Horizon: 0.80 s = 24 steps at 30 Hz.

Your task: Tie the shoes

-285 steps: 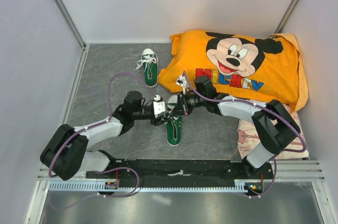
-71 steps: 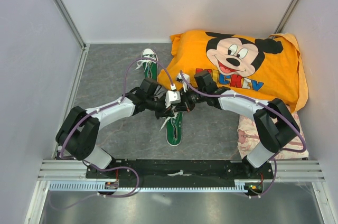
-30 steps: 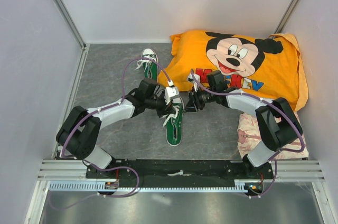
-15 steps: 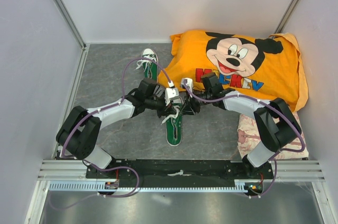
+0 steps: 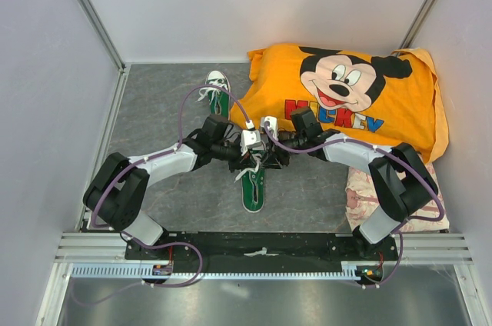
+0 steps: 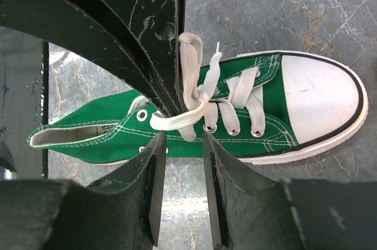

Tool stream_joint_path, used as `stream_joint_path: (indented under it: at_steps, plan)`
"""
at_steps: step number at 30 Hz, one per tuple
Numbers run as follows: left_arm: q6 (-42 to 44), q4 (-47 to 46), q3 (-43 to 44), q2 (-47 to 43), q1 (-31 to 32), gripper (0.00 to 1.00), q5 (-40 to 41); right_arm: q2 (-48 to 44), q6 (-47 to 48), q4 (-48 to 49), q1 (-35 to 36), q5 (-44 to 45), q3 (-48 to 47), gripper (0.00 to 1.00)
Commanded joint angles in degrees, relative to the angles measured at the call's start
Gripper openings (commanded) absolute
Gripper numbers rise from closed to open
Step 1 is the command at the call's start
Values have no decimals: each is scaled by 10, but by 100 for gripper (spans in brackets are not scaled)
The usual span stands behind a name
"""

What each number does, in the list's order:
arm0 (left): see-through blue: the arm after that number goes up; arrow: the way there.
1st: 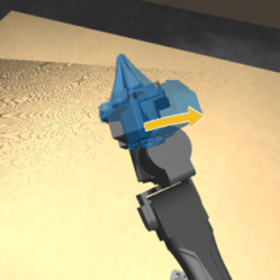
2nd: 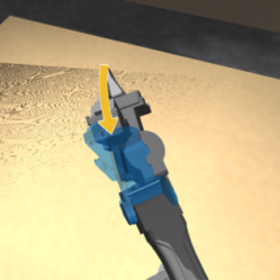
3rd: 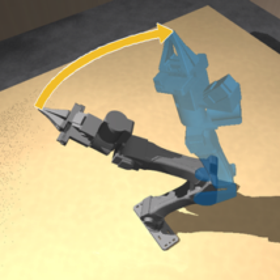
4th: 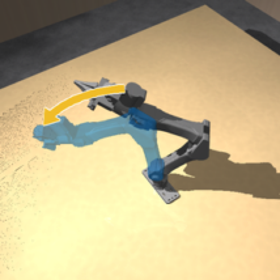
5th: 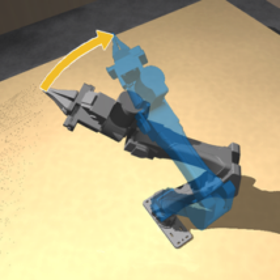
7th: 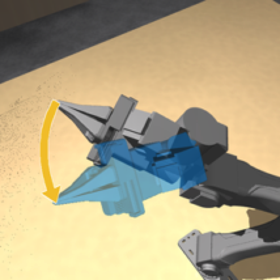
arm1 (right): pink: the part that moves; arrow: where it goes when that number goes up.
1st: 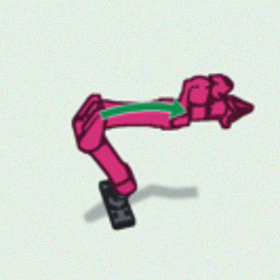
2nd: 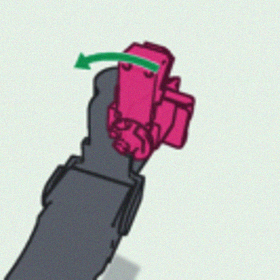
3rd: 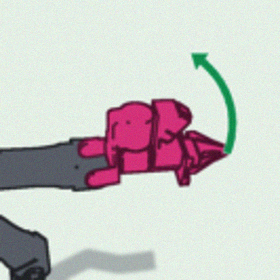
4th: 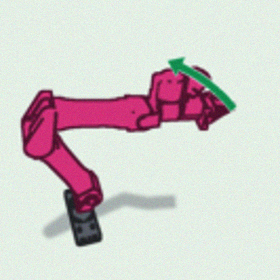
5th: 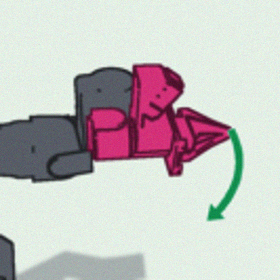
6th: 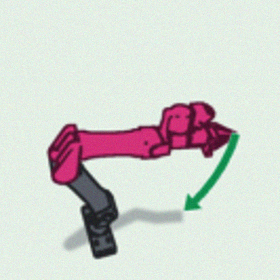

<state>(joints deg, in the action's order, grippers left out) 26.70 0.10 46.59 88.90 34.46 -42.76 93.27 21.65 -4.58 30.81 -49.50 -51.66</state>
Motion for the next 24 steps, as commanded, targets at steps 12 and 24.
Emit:
stream_joint_path:
  at_steps: [12,24]
  plan:
    - [49,15,18,7,-2,1,-36,9,59,4,12,-28,-27,38]
    - [43,15,19,7,-4,6,-34,-1,57,-8,20,-22,-30,0]
